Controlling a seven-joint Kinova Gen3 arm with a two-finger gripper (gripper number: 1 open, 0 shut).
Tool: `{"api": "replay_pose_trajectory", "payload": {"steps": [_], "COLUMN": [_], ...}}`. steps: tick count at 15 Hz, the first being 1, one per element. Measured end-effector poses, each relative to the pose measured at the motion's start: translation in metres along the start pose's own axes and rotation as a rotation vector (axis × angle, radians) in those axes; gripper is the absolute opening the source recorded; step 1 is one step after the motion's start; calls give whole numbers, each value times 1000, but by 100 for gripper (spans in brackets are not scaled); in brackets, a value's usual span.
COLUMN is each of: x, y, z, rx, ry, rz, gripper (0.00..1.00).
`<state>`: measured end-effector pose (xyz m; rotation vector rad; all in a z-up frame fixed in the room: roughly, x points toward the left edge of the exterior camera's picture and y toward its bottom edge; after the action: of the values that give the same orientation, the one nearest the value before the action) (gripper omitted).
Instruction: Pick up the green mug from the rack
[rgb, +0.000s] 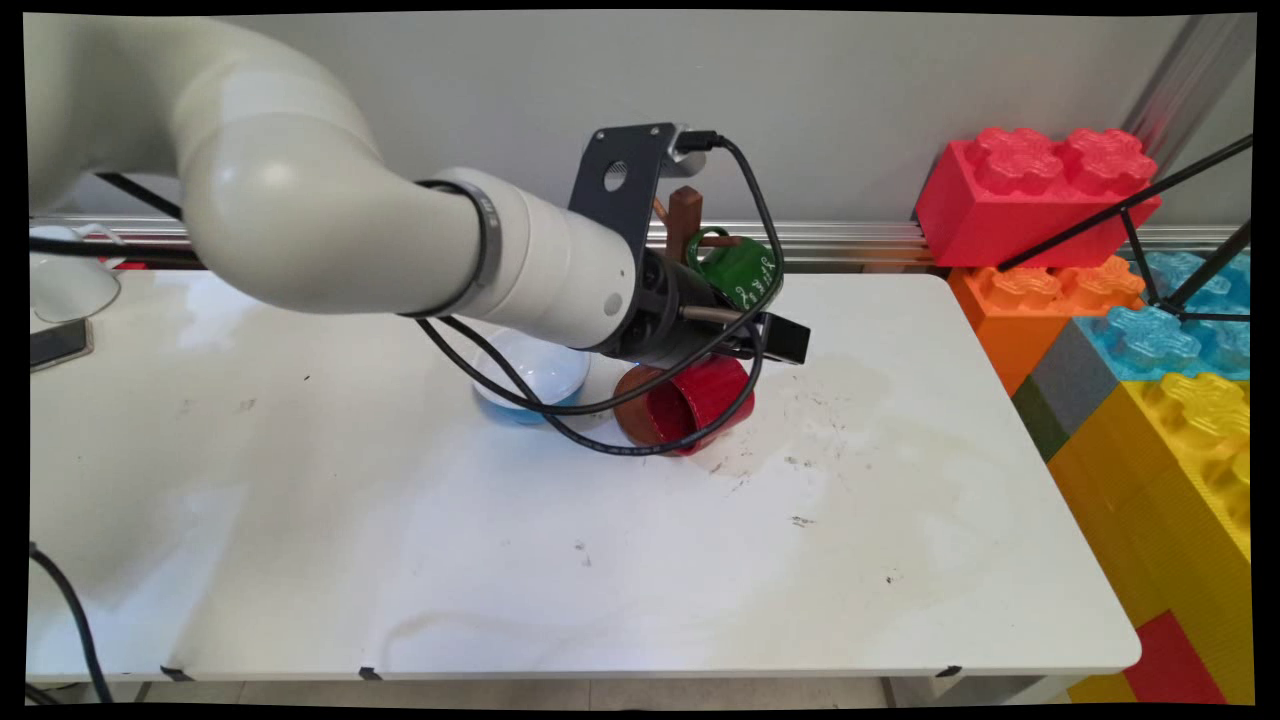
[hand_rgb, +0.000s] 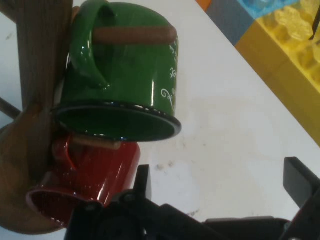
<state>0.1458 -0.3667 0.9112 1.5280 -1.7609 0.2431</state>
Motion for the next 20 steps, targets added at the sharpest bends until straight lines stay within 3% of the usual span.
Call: {"api": "replay_pose_trajectory", "payload": {"steps": [20], "x": [0], "y": [-21], "z": [35], "rx": [-27], "ry": [100], "rz": [-49], "gripper": [100]}}
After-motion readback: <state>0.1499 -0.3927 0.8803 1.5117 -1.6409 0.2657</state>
